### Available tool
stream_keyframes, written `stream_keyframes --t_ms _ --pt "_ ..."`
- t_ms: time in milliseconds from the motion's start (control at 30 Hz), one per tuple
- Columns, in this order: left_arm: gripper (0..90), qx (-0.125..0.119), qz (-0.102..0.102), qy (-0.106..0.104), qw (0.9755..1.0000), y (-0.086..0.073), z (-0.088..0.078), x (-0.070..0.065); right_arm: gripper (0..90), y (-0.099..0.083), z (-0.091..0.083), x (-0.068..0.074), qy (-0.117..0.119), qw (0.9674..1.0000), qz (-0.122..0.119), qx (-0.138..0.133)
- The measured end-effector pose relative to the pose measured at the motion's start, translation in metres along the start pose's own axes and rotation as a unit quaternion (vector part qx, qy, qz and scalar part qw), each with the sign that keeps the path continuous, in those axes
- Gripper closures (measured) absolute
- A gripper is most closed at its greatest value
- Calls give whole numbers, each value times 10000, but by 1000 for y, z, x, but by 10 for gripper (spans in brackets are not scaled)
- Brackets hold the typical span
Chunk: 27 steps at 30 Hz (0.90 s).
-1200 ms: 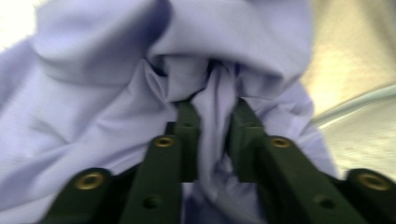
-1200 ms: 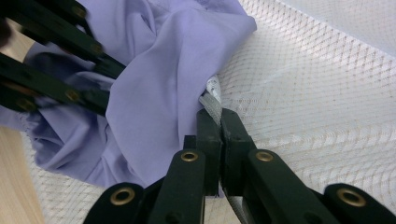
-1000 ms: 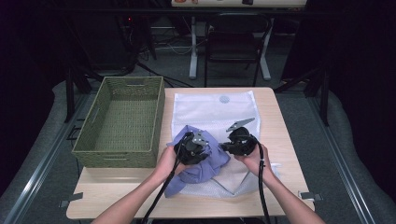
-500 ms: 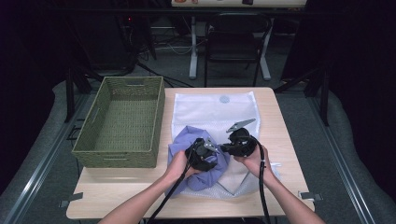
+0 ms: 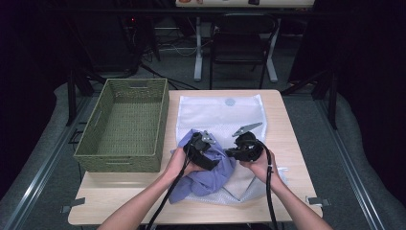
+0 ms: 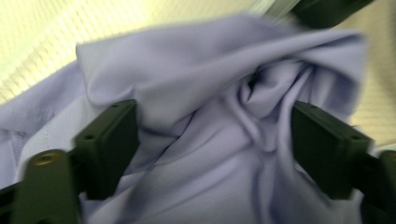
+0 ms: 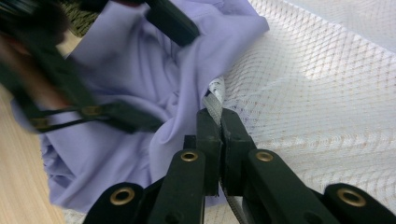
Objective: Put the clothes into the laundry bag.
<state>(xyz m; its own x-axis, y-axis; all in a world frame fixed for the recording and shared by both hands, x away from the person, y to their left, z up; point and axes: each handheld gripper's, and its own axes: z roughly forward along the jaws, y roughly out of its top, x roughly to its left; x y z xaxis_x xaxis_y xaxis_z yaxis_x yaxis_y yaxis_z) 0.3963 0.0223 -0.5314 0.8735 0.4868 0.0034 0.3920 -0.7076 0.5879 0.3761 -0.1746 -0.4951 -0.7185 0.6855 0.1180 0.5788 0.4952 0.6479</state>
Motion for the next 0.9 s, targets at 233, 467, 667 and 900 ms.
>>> stream_keyframes --t_ms 233,467,667,900 --pt "744 -43 225 66 9997 -6 -1 -4 886 0 3 3 -57 10000 -47 53" --pt "828 -133 620 131 9979 -2 -26 -18 886 0 1 -3 -247 9997 -53 -10" --pt "827 -110 891 -66 9959 2 -30 -35 886 3 -3 -4 -327 9994 9 -140" --pt "823 184 631 -20 9978 4 -4 -35 885 6 -9 3 -289 9993 11 -255"
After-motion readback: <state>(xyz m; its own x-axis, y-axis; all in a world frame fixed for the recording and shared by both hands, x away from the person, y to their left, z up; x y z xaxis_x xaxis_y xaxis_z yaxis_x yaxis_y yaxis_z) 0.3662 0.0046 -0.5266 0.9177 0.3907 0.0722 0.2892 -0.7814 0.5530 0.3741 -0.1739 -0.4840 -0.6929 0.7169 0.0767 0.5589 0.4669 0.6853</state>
